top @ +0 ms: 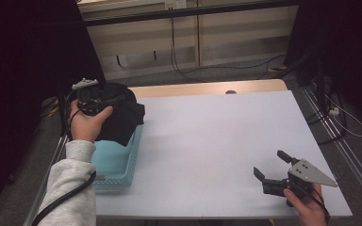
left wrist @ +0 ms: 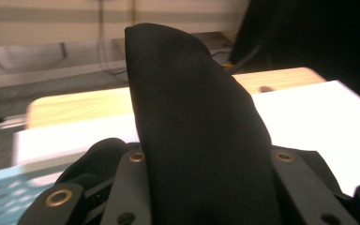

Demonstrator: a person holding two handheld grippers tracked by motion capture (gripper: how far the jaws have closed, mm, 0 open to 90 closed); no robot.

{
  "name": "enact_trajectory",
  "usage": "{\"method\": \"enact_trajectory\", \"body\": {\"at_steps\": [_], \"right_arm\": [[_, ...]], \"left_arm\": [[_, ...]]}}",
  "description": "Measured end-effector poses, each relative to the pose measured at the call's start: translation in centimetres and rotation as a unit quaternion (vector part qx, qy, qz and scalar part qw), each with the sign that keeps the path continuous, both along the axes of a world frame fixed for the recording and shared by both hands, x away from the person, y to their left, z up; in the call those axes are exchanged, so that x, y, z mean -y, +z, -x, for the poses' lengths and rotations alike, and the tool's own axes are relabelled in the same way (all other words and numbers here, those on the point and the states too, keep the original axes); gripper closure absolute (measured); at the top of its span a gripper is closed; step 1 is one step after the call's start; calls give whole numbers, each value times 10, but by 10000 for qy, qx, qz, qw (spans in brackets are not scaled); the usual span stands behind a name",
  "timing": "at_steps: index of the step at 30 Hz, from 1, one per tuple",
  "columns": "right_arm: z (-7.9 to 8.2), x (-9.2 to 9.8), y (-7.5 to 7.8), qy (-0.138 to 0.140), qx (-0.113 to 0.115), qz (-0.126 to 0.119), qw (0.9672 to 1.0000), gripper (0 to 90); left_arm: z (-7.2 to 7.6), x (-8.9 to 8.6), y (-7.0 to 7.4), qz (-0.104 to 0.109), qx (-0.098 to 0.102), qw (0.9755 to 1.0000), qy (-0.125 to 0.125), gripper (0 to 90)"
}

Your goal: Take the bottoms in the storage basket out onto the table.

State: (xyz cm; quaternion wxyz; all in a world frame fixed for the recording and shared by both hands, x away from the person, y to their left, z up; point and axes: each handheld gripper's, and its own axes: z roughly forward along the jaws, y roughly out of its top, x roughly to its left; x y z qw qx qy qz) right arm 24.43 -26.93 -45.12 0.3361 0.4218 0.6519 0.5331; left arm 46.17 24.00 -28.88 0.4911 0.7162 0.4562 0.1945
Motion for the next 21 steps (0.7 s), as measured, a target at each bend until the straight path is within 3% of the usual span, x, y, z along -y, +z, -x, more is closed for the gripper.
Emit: {"method": "enact_trajectory", "body": {"at_steps": [4, 9, 21], "right_arm": [[0, 1, 0, -8, 0, -2, 10000, 3], [0, 0, 0, -23, -13, -2, 10000, 3], [-1, 0, 0, -11, -12, 21, 10000, 3]], "left_arm": [[5, 23, 7, 211, 124, 9993, -295, 667], [11, 40, 7, 286, 136, 9982, -509, 667], [25, 81, -10, 366, 113, 9935, -1068, 665]]}}
